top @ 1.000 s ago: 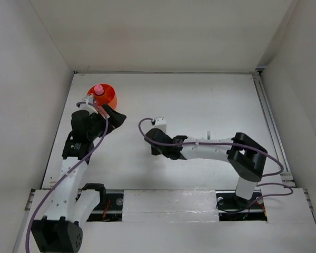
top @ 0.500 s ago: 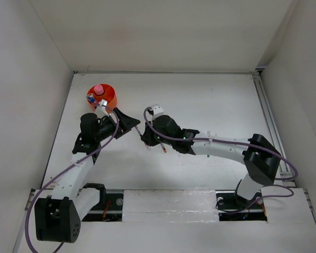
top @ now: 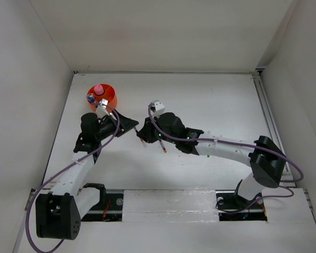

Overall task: Sort the stationery into containers
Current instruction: Pass the stationery from the right arm to the left

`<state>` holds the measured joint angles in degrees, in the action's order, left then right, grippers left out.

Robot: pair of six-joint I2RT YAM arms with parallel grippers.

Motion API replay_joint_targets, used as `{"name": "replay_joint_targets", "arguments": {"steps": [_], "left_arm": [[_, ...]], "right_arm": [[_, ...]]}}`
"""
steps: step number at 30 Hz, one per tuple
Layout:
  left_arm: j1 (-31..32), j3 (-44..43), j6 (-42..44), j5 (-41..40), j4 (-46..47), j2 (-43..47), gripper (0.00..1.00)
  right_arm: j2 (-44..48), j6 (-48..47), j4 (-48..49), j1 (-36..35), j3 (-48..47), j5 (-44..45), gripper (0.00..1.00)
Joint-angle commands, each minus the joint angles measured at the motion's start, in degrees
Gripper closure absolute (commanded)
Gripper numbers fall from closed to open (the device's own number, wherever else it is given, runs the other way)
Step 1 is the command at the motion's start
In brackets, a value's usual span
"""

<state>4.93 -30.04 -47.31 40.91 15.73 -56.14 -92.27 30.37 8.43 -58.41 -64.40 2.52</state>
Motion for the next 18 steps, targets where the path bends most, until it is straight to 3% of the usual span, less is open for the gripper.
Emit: {"name": "replay_joint_targets", "arguments": {"steps": [1,2,3,6,8,11,12,13,14,17,18], "left_arm": [[0.1,0.6,-0.4,1.1,4.7,0.2,0.59],[0.1,0.6,-1.0,1.1,5.5,0.2,0.64],[0.1,0.6,-1.0,0.6,6.7,0.2,0.77],[0.1,0.1,-3.1,-0.1,7.8,0.2,1.0],[0.1,-1.9,-3.1,-0.7,7.8,0.2,1.0],[0.1,-3.5,-3.1,-2.1,7.8,-0.3,1.0],[0.1,-4.1,-3.1,-2.1,7.8,-0.8,1.0],[0.1,-4.9,-3.1,-2.1,7.8,-0.8,1.0],[0.1,-4.9,-3.1,-2.1,7.8,-1.4,1.0],[0.1,-6.2,-3.1,-2.8,7.8,-2.0,1.0],[0.1,-6.2,-2.3,-4.7,7.8,-2.0,1.0]], "right_arm": [[2.2,0.3,5.4,1.1,0.9,-3.0,1.0],[2.2,0.8,5.4,1.1,0.9,-3.0,1.0],[2.2,0.8,5.4,1.1,0.9,-3.5,1.0],[1.7,0.8,5.4,1.1,0.9,-3.5,1.0],[1.7,0.8,6.0,1.1,0.9,-4.6,1.0],[1.7,0.8,7.1,1.6,1.4,-5.4,0.92],[2.3,0.8,7.1,2.3,1.4,-6.0,0.87],[2.3,0.8,7.1,2.9,2.0,-6.0,0.6],[3.1,0.8,7.1,3.0,2.0,-6.6,0.41],[5.2,0.8,7.7,4.3,3.2,-7.2,0.15],[5.9,0.8,7.7,4.9,3.2,-7.2,0.12]]}}
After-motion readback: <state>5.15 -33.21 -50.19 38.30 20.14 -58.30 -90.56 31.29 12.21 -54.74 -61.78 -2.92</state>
